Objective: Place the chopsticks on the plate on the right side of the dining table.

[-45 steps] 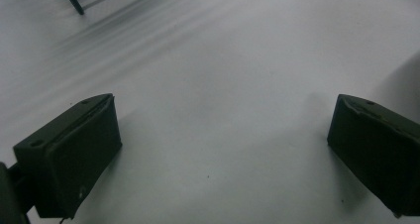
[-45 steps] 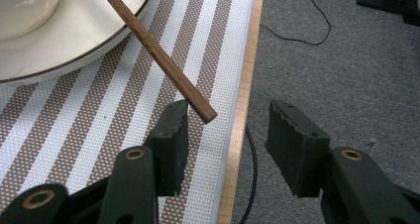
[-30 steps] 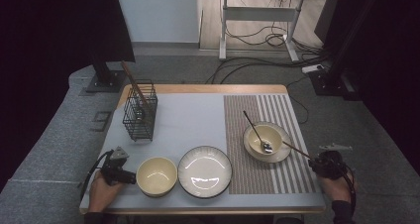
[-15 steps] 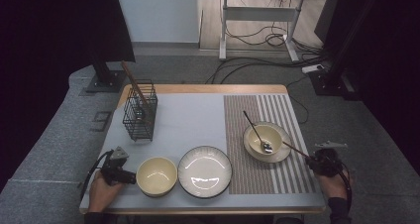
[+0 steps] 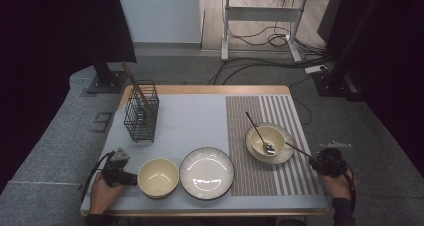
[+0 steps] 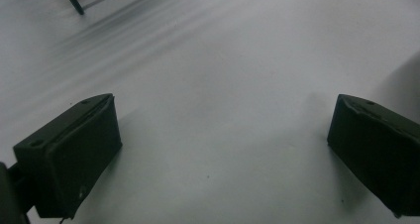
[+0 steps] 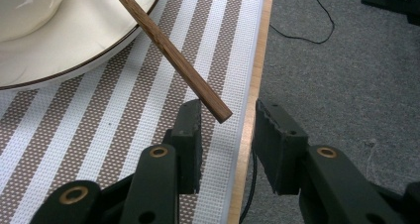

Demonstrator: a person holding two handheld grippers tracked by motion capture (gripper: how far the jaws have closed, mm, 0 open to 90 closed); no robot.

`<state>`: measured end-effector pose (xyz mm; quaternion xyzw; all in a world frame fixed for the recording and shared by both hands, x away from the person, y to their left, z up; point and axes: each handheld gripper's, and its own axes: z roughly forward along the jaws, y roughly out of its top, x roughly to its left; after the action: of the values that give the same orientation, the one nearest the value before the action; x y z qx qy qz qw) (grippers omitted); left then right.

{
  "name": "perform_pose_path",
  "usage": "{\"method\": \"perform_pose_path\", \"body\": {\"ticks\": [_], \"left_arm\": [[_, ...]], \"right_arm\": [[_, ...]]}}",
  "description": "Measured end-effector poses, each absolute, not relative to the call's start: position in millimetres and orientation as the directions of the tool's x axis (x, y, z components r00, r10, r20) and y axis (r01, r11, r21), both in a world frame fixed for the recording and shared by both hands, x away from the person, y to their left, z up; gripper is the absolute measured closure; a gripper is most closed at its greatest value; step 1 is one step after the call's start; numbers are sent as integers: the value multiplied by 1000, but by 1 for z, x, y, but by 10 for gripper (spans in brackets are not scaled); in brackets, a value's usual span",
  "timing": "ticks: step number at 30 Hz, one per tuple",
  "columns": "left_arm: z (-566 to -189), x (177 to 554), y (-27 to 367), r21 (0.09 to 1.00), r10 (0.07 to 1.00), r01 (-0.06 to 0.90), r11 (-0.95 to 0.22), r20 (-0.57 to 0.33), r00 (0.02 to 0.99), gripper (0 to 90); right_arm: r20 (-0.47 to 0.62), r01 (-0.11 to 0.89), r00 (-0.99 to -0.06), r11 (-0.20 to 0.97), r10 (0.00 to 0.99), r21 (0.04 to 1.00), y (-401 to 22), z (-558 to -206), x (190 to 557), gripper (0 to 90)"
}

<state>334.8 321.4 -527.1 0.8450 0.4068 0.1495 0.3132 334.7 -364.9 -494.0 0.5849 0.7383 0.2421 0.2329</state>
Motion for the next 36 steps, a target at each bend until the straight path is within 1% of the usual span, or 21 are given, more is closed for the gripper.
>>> {"method": "perform_pose_path", "body": {"ticks": [8,23,28,35,36], "left_arm": [[-527,335,321,651,781,594,-473,-2,624,0],[-527,335,321,651,781,594,-472,-2,624,0],[-527,335,321,651,781,594,-473,-3,624,0],[-527,335,321,651,781,594,-473,-3,624,0],[-527,335,321,651,782,594,-472,-2,624,0]], "right_arm": [[-51,754,-193,181,980,632,-369,-495,341,672],[-53,761,-176,170,983,626,-372,-494,352,686],[-49,765,-182,173,982,621,-370,-494,354,718],[-52,759,-204,192,978,623,-363,-493,357,716],[-52,759,-207,194,977,622,-363,-493,357,706]]}}
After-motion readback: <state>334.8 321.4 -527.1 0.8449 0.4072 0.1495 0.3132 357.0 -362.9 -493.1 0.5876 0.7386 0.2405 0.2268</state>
